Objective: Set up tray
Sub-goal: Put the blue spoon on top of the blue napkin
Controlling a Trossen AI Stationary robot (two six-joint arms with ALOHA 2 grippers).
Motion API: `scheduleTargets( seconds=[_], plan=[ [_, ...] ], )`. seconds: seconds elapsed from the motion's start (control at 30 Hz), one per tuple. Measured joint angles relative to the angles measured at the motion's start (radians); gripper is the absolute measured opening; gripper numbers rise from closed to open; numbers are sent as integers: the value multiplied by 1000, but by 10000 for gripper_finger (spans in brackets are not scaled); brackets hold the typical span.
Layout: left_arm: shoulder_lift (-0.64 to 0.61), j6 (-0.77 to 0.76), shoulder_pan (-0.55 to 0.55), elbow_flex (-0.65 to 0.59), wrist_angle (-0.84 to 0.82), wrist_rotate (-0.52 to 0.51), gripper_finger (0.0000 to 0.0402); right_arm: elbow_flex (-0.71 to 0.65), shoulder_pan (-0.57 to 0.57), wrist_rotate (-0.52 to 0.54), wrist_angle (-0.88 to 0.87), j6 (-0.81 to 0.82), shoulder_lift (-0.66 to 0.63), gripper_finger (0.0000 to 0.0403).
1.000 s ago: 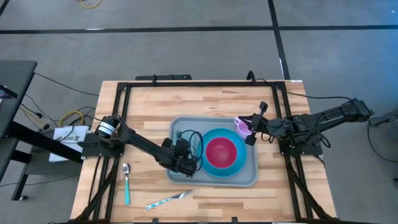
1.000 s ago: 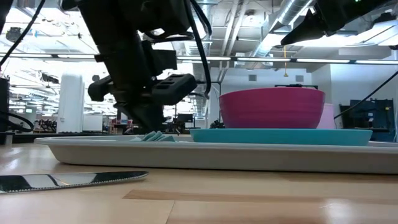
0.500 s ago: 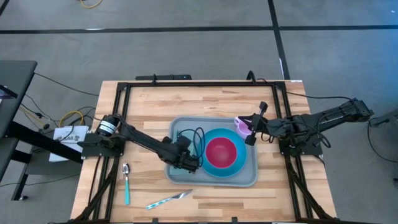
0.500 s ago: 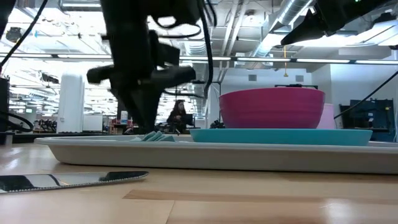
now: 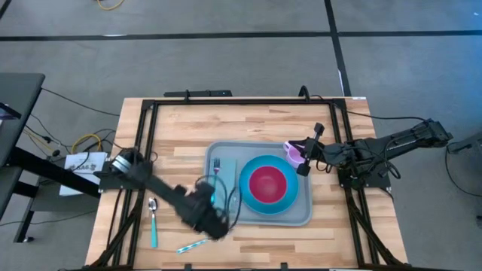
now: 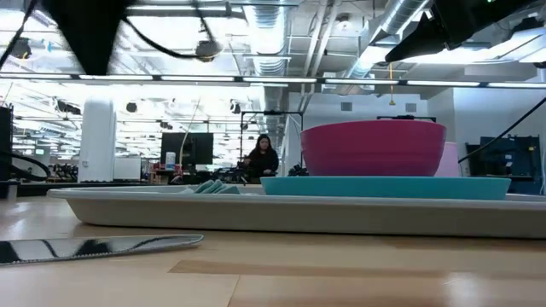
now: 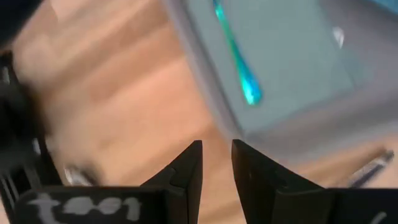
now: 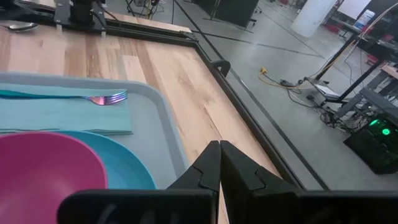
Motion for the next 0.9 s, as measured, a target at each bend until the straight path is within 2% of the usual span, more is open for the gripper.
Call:
scheduleTargets(
  seconds=[0.23, 0.3, 0.4, 0.53, 0.73, 0.8, 0.9],
  plan=[
    [0, -480, -218, -138, -6, 152, 75, 0, 0, -2, -1, 23, 0, 0],
    [0, -565, -270, -178, 23, 174, 75, 0, 0, -2, -1, 29, 0, 0],
    [0, -570, -307, -228, 97, 284, 75, 0, 0, -4, 0, 29, 0, 0],
    [0, -569, -316, -283, 137, 309, 75, 0, 0, -5, 0, 29, 0, 0],
    [-5, -569, -323, -314, 37, 408, 75, 0, 0, -5, -1, 29, 0, 0],
    [-32, -571, -334, -314, 10, 407, 75, 0, 0, -5, 0, 29, 0, 0],
    [-99, -603, -356, -318, -4, 340, 75, 0, 0, -4, 0, 29, 0, 0]
  ],
)
